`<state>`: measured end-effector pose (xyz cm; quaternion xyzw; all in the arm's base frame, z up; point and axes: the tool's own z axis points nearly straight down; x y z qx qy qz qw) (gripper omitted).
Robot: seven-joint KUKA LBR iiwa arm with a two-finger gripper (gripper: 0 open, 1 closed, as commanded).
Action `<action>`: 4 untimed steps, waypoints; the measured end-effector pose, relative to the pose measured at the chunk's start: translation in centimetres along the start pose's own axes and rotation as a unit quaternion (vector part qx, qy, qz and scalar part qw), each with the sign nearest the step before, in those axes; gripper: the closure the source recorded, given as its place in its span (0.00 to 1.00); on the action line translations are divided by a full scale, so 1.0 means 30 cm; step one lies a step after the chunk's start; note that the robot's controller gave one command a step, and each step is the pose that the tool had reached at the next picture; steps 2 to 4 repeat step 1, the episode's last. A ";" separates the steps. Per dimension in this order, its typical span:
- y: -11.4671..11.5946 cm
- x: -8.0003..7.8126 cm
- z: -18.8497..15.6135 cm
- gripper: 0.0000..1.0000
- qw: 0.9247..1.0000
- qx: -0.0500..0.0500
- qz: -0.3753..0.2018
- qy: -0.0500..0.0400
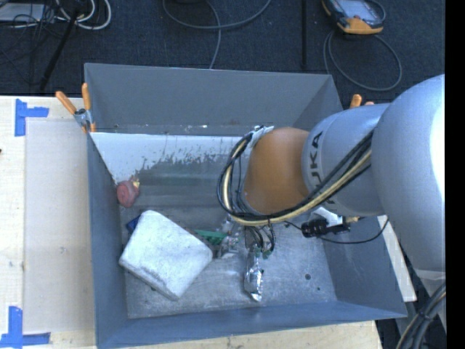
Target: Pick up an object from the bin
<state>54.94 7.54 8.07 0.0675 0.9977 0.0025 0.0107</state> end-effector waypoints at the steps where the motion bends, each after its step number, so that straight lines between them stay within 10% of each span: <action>1: -0.074 -0.024 -0.409 1.00 1.000 0.002 -0.006 0.006; 4: -0.074 -0.024 -0.409 1.00 1.000 0.002 -0.006 0.006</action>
Offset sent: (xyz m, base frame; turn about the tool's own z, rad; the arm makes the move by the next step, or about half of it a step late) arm -0.0006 -0.0236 0.1186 -0.0139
